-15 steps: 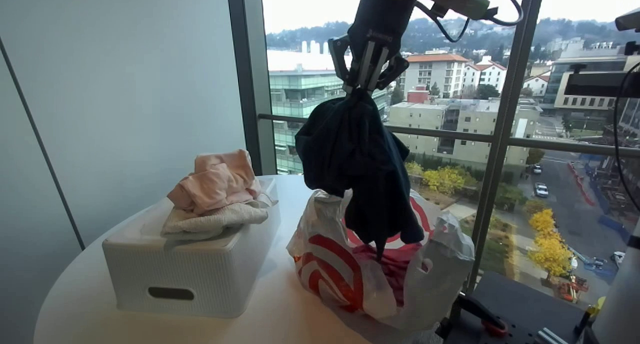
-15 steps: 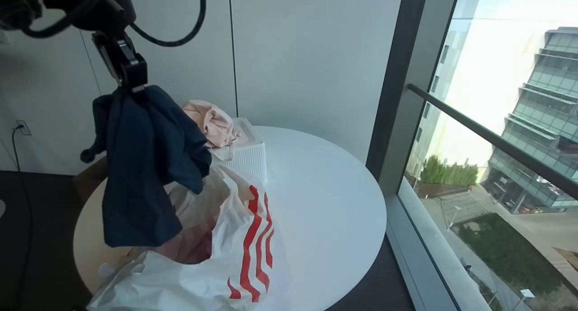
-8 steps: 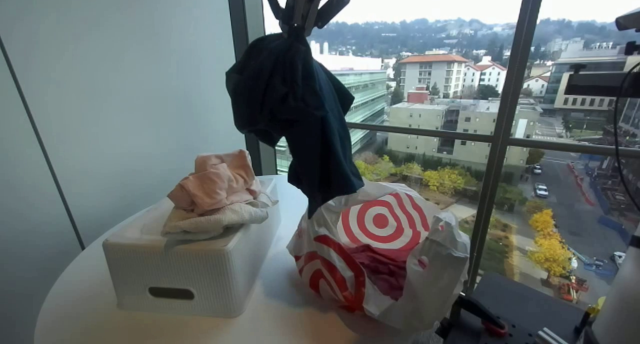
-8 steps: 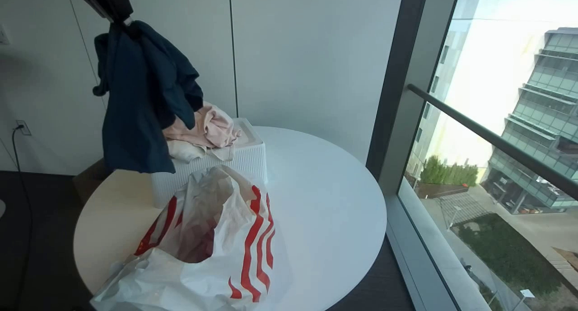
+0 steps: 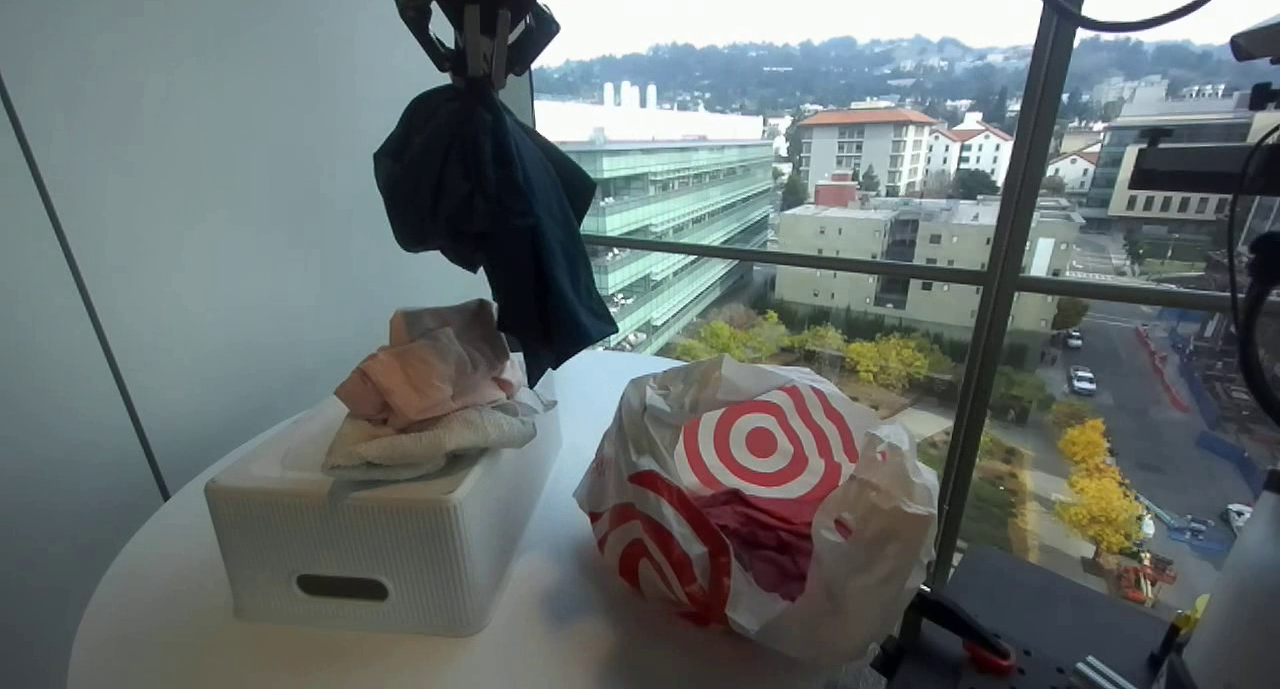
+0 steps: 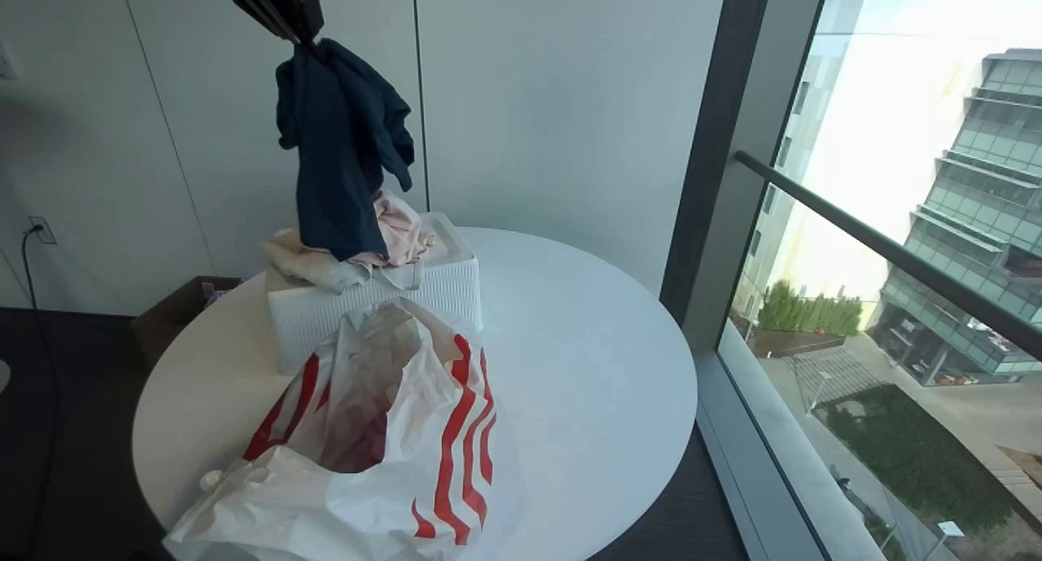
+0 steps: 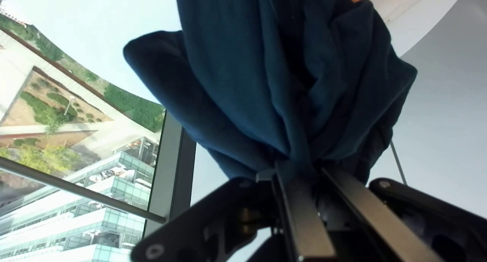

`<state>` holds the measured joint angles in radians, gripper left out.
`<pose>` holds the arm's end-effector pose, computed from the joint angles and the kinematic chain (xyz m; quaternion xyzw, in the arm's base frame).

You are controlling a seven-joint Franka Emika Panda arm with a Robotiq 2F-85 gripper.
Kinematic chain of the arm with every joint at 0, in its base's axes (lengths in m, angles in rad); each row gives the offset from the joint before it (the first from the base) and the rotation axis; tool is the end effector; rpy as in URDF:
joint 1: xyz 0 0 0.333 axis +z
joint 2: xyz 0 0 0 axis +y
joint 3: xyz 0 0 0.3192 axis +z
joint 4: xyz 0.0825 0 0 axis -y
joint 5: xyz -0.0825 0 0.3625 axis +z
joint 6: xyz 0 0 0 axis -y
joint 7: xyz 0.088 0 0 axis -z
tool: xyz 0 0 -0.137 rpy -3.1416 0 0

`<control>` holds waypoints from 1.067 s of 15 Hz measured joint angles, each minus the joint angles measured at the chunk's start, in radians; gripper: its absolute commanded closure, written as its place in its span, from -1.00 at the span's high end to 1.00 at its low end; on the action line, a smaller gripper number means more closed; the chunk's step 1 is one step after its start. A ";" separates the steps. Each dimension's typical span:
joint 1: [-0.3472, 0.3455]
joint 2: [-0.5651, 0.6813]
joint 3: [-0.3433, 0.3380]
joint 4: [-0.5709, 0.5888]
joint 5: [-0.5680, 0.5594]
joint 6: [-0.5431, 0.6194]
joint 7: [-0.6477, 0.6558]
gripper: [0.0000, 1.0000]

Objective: Remove the white towel and the peach and blue shirts from the plastic and put them on the basket

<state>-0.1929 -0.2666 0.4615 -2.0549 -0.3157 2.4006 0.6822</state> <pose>0.5030 0.1533 0.5900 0.9352 -0.1039 0.3356 0.0436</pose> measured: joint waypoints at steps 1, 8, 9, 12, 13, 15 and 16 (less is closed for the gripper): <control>0.016 0.050 -0.005 0.033 -0.020 0.000 0.001 -0.77; 0.195 0.296 -0.147 0.130 -0.043 0.004 -0.072 -0.78; 0.212 0.322 -0.169 0.130 -0.040 0.007 -0.092 -0.78; 0.254 0.396 -0.222 0.130 -0.007 0.030 -0.167 -0.78; 0.265 0.418 -0.233 0.129 0.020 0.042 -0.199 -0.78; 0.280 0.463 -0.244 0.128 0.094 0.063 -0.275 -0.78; 0.285 0.485 -0.247 0.129 0.131 0.065 -0.313 -0.78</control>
<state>0.0922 0.2184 0.2148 -1.9261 -0.1844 2.4656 0.3696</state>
